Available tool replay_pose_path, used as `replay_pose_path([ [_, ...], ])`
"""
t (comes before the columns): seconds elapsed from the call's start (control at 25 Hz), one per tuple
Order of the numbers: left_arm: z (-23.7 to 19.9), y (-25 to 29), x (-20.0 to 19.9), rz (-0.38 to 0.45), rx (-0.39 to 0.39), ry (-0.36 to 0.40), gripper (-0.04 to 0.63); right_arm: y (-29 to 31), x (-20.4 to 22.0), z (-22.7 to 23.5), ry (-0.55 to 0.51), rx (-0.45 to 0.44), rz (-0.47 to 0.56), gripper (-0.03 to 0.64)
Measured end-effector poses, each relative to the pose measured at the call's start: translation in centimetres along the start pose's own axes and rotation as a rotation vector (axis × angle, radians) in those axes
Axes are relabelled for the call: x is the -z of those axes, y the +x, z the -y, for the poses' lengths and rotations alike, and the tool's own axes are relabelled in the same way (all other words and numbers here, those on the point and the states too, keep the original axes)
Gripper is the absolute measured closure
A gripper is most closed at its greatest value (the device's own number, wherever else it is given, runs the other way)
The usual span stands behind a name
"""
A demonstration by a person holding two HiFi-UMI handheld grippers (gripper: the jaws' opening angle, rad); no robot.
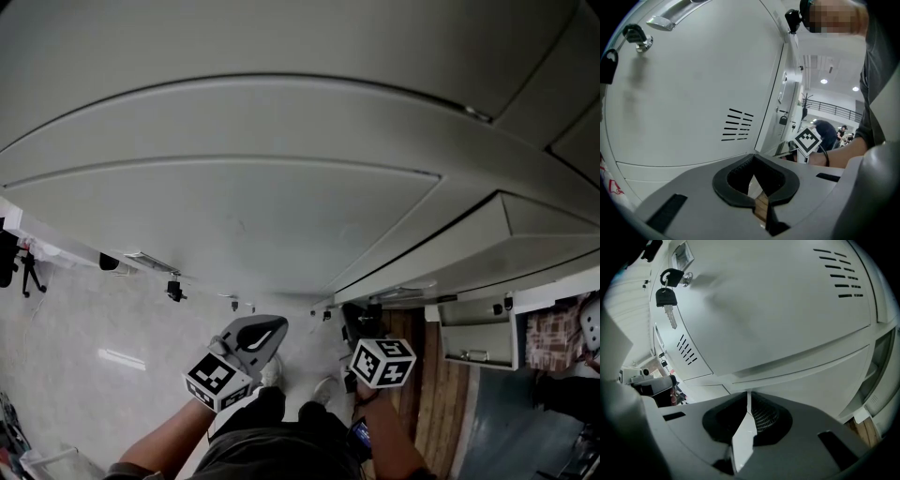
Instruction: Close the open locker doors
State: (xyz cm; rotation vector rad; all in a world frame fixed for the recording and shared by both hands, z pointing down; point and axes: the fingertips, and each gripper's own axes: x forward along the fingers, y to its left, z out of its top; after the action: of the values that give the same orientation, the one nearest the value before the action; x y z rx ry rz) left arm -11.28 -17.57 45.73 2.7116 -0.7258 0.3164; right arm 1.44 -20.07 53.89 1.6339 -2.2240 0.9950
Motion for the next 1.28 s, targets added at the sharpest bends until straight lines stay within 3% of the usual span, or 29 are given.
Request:
replay_pose_path([
  [1.28, -0.3, 0.3, -0.5, 0.0, -0.035, 0.001, 0.586, 1.0, -0.9, 0.4, -0.007, -0.03, -0.007, 0.586],
])
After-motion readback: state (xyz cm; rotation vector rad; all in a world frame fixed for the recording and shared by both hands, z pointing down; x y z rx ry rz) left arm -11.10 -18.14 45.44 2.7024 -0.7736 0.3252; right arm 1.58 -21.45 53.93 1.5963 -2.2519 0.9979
